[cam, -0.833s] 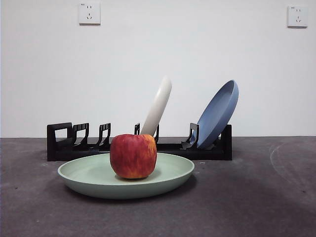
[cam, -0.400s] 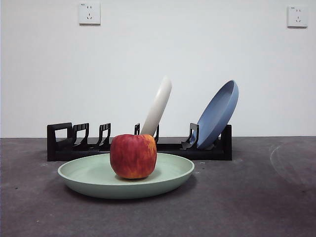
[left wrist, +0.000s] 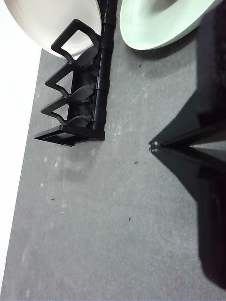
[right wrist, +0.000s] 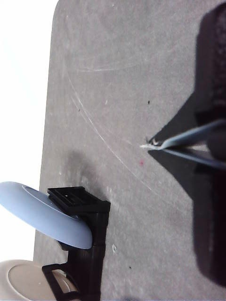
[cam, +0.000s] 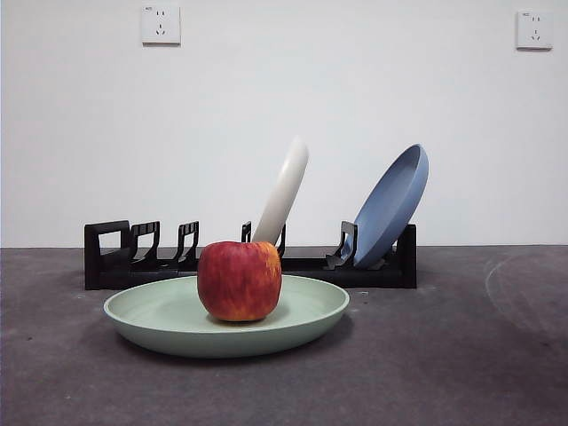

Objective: Take the green plate from the plate rack,put the plate on the table,take the apple from the table,put the apple in the plate

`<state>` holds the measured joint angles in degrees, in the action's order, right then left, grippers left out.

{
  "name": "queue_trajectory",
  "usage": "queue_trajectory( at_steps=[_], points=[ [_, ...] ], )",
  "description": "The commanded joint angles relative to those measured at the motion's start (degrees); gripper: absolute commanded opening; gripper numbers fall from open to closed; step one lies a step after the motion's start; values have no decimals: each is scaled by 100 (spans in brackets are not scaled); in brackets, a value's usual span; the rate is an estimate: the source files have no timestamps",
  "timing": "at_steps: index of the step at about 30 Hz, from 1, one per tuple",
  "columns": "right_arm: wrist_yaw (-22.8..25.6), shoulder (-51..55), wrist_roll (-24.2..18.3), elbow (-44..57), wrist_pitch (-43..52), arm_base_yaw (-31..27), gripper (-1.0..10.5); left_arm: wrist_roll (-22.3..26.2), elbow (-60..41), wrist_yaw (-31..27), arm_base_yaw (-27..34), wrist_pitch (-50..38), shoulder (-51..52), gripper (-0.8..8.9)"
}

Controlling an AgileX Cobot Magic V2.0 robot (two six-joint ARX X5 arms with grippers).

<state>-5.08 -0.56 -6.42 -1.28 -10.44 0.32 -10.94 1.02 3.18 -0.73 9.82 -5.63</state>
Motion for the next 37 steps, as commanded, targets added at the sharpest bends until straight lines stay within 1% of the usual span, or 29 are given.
queue_trajectory(
  at_steps=[1,8,37],
  points=[
    [28,11,76,44,-11,0,1,68,-39,0,20,-37,-11,-4],
    [103,4,37,42,7,2,1,68,-39,0,20,-39,-11,-4],
    [103,4,37,42,7,2,1,68,-39,0,20,-39,-11,-4]
  ],
)
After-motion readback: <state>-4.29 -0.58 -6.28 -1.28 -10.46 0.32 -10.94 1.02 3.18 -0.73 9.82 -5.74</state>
